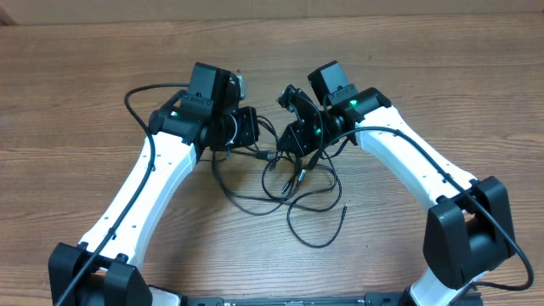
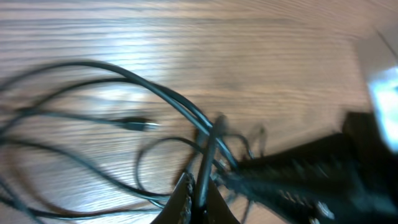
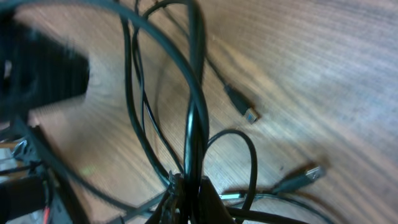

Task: Untangle cables

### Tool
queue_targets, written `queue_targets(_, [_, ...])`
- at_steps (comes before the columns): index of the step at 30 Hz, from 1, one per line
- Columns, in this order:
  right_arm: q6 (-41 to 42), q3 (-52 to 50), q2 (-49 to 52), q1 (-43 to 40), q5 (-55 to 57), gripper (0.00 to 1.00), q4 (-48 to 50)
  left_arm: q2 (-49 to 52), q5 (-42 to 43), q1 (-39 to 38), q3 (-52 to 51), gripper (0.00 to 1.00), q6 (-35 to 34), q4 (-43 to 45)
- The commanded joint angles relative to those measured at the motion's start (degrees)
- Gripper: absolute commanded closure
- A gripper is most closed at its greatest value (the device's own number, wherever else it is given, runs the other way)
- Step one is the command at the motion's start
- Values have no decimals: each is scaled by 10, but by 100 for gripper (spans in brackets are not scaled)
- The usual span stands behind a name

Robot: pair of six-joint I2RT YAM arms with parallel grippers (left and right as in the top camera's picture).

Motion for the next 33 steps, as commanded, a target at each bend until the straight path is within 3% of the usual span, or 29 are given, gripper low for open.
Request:
queue_targets(1, [-1,-4,7,-1,-3,96,-28,-13,-186,0,8,95,-141,-7])
queue_targets(6, [-1,-4,7,-1,-4,96,-38,-13,-342,0,8,95,-192,-28])
queue_targets(13, [-1,-4,7,-1,-3,96,-33,-13,-478,0,8,96,-250,-78])
queue_targets(18, [-1,-4,7,-1,-4,96,-25,-13,-462,0,8,96,-266,-87])
queue_targets(22, [-1,-4,7,-1,-4,95,-23,-13,-368,0,8,96,-225,-82])
queue_targets(23, [-1,-4,7,-1,-4,85,-20,-13,-329,0,8,96,-194,-78])
queue_targets(26, [4,-4,7,-1,-4,35,-7,-13,-213,0,8,96,-117,-71])
queue_targets(27, [6,-4,7,-1,-4,23,0,-13,-176,0,8,96,-85,-67])
queue_targets(29, [11,-4,7,-1,-14,13,16,-13,-111,0,8,96,-26,-60])
queue_targets(33, [11,-4,7,-1,-47,7,46,-13,-11,0,8,96,88,-49])
